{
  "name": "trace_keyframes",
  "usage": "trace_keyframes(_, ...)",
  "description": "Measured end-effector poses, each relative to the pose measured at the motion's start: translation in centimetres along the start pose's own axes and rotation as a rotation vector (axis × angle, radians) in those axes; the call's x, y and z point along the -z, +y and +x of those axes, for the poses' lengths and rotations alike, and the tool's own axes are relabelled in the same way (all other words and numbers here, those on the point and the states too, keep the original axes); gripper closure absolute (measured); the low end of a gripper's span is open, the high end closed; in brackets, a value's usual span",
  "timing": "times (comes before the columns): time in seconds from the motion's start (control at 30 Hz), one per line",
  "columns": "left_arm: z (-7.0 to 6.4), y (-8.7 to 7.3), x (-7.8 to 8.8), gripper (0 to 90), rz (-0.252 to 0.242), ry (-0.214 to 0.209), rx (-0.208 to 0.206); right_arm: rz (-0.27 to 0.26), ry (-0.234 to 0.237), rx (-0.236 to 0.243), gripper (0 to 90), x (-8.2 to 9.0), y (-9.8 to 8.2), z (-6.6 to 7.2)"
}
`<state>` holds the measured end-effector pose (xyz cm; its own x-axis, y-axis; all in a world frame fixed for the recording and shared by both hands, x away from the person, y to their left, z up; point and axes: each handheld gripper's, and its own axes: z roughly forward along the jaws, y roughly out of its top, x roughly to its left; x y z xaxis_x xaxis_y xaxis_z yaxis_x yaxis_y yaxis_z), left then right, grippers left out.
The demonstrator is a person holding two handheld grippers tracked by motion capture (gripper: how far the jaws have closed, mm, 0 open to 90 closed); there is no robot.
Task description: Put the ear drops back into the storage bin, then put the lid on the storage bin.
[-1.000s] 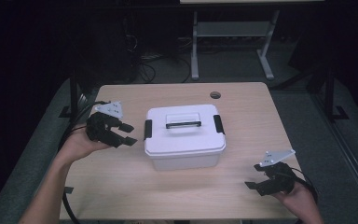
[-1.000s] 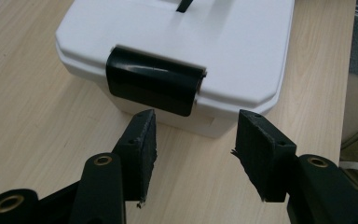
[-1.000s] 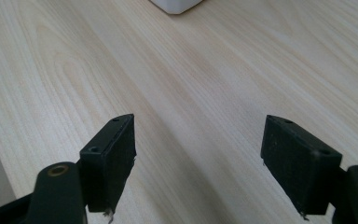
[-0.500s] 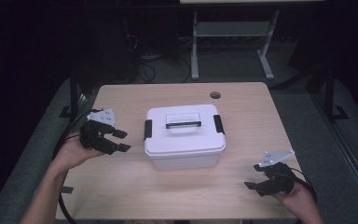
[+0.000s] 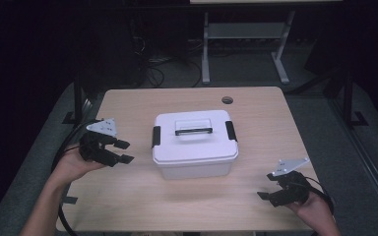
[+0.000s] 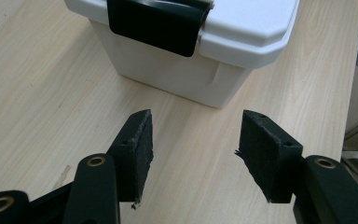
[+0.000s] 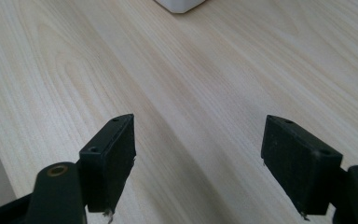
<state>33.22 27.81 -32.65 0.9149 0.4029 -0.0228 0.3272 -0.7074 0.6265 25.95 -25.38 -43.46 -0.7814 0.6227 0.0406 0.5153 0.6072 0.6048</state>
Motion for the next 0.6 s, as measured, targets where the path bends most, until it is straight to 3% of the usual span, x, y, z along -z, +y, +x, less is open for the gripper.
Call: trace_keyframes(0.6, 0.0, -1.6, -0.6, 41.6, 0.017, -0.002, 0.02, 0.01, 0.001, -0.006, 25.5, -0.1, 0.0, 0.0)
